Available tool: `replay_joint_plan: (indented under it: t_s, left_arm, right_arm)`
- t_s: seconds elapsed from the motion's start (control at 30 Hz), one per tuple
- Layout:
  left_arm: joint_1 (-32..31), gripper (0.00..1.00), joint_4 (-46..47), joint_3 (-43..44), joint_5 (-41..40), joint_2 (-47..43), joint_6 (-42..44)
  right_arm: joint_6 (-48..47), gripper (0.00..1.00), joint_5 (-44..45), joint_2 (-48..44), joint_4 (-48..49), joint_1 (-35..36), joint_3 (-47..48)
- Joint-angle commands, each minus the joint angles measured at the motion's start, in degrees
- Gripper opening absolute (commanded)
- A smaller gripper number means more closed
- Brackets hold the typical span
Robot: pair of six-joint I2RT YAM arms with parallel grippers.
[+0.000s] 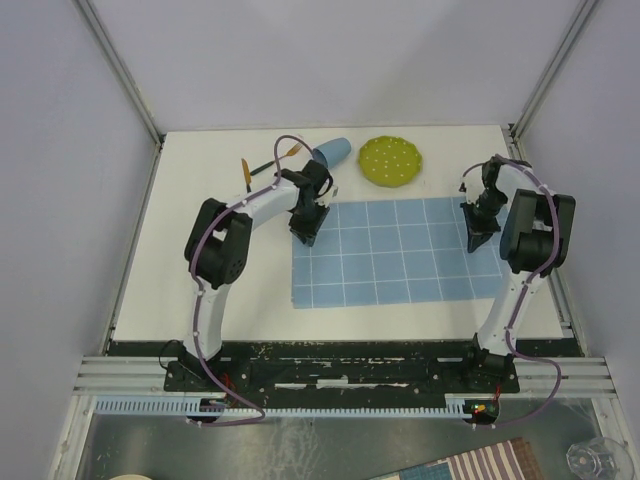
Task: Set the dinner table for one person
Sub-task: Move the napkin to the center of the board.
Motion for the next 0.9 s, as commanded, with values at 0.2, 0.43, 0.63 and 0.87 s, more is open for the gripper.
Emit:
replay_joint_plan:
  t_s: [0.2,0.43,0.63,0.87]
  left_arm:
    - [4.29,0.33,-1.83,-3.07,-5.48,-3.39,3.48]
    - [4.76,0.32,-2.44,-0.61,-5.47,-4.49,3.88]
    - [4.75,0.35,-2.22,5.35,-3.42,-4.87,4.62]
    - [4.7,0.45,-3.48,16.95,0.74,0.23,4.76]
  right_arm:
    - [-0.33,0.02,-4.76,-2.39,1.12,3.21,0.83]
    - [-0.05,0.14,-0.97,-8.73,2.94,2.36,1.44]
    - [-0.44,0.37,-0.35,-11.52,1.09,-1.58,4.04]
    - [-1.66,0.47,0.06,-7.62,0.03,-5.44,7.32]
